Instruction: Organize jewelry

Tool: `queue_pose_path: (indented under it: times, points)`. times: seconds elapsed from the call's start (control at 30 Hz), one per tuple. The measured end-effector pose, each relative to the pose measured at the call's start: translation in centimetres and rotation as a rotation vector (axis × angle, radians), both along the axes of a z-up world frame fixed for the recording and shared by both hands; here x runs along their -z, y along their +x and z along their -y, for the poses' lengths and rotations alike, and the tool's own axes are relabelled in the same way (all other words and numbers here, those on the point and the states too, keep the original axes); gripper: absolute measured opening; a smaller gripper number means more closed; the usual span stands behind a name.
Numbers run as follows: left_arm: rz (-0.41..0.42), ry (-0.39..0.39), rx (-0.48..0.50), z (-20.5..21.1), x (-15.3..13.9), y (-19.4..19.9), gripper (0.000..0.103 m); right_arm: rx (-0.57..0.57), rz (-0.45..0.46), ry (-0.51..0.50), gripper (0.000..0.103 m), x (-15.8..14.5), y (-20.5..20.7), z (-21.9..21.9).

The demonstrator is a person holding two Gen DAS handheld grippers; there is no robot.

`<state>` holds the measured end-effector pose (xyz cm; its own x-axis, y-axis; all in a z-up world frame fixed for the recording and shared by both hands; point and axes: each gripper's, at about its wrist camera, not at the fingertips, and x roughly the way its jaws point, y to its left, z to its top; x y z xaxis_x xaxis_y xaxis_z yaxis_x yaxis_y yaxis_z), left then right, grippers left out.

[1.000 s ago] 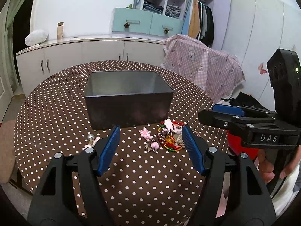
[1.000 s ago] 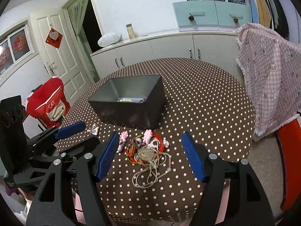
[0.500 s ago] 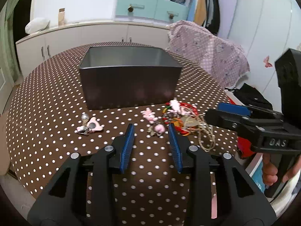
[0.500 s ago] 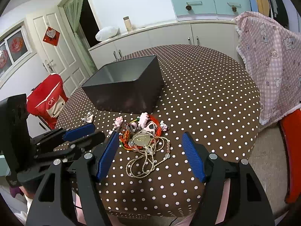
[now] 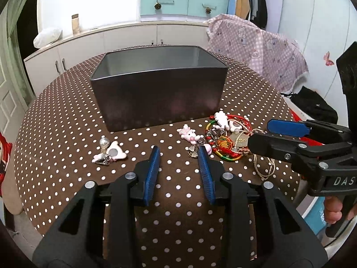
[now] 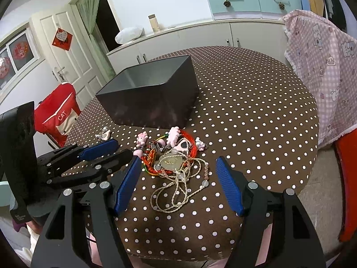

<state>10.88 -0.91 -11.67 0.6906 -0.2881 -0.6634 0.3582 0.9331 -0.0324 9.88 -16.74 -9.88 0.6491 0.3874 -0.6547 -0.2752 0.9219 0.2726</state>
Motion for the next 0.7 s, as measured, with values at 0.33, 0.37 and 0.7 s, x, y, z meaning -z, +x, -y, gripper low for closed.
queue_pose_path:
  times: [0.33,0.37,0.7]
  points:
    - [0.042,0.042,-0.001,0.1,0.3,0.1,0.013,0.003,0.002,0.003,0.066,0.1,0.1,0.1]
    - [0.041,0.04,0.002,0.0,0.2,0.1,0.013,0.003,0.002,0.002,0.066,0.0,0.1,0.1]
    - [0.03,0.012,0.018,-0.6,-0.1,-0.2,0.014,0.007,0.002,0.003,0.066,0.0,0.2,0.5]
